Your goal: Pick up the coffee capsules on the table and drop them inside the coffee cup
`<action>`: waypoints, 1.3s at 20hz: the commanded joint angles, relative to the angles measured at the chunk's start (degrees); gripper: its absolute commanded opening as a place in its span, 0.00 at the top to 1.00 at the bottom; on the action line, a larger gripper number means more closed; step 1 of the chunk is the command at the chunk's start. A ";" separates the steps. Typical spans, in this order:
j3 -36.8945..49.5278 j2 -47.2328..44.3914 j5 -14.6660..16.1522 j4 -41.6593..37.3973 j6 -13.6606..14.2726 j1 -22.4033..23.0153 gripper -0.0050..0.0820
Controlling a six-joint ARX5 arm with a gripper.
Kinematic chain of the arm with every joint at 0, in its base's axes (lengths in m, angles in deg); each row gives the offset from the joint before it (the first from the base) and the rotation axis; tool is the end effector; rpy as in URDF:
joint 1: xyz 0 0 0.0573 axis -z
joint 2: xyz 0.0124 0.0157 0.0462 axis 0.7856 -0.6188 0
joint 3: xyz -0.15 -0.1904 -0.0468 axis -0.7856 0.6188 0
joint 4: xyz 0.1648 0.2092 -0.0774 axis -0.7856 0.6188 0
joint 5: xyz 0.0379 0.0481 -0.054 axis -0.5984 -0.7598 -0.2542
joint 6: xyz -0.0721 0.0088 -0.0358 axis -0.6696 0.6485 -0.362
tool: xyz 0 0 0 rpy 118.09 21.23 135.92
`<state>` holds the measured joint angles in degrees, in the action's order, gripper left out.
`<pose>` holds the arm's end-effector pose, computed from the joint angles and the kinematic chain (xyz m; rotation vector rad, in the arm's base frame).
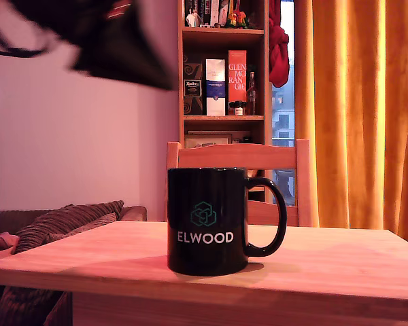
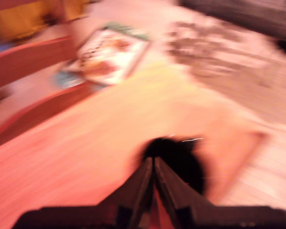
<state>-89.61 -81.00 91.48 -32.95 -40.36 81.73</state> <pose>0.2624 -0.1820 0.2272 0.0902 0.5806 -0.9233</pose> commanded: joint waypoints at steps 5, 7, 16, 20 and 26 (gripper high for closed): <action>1.29 3.02 2.32 2.05 3.08 -10.88 0.97; 2.78 3.08 3.91 1.46 3.17 -14.71 0.97; 17.05 3.61 6.10 -6.71 -0.61 -23.47 0.97; 22.43 3.61 6.03 -9.42 -2.75 -23.41 0.97; 22.95 3.61 6.08 -9.35 -3.15 -22.67 0.97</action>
<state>-66.99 -77.77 97.34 -41.91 -43.42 58.69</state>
